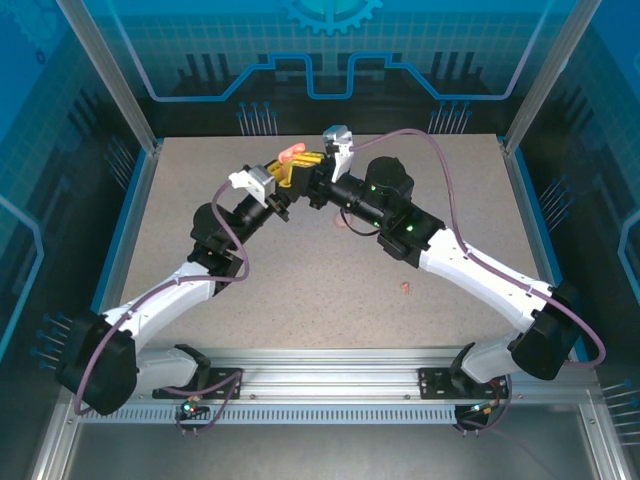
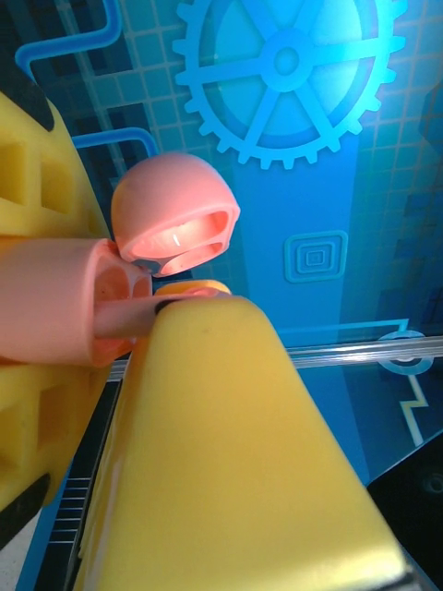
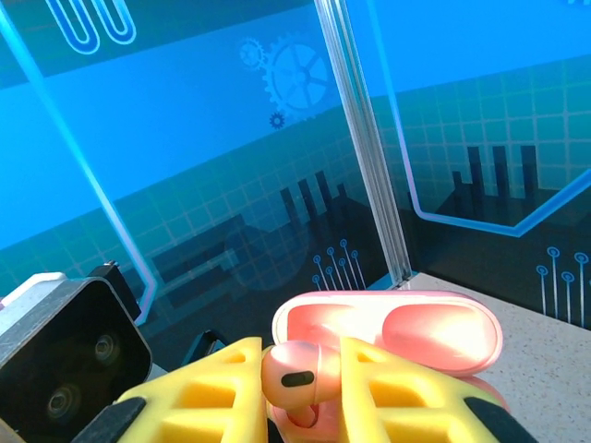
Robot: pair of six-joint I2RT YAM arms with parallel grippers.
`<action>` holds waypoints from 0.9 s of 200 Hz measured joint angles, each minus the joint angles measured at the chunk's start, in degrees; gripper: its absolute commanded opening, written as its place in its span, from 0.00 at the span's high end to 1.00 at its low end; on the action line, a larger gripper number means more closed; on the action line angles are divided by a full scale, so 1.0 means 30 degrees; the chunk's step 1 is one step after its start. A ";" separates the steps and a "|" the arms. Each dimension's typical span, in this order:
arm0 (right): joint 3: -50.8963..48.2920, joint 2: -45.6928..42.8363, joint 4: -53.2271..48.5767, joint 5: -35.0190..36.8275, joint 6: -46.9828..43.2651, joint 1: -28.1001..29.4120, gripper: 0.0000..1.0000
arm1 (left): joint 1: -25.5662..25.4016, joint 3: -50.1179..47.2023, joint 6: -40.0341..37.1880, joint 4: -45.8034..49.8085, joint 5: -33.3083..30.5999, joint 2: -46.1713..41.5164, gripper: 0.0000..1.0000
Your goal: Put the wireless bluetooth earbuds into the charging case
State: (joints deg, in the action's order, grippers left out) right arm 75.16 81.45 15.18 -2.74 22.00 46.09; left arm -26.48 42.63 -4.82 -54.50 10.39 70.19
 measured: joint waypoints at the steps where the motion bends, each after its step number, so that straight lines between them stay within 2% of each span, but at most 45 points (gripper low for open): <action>1: 0.0000 0.0000 -0.0015 0.0000 -0.0007 0.0000 0.76 | 0.0000 0.0000 0.0000 0.0015 -0.0007 0.0000 1.00; 117: 0.0903 0.0073 -0.1756 0.0262 0.0801 -0.0080 0.54 | 0.0000 0.0000 0.0015 0.0408 -0.0029 0.0015 1.00; 180: 0.2324 0.0648 -0.2856 0.0175 0.2047 -0.0532 0.47 | -0.0022 0.0000 0.0131 -0.0022 -0.0029 0.0015 1.00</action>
State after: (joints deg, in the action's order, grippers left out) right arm 82.13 83.40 6.61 -2.22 28.14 44.49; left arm -26.55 42.63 -4.43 -54.57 10.31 70.24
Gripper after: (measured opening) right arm 0.512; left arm 0.235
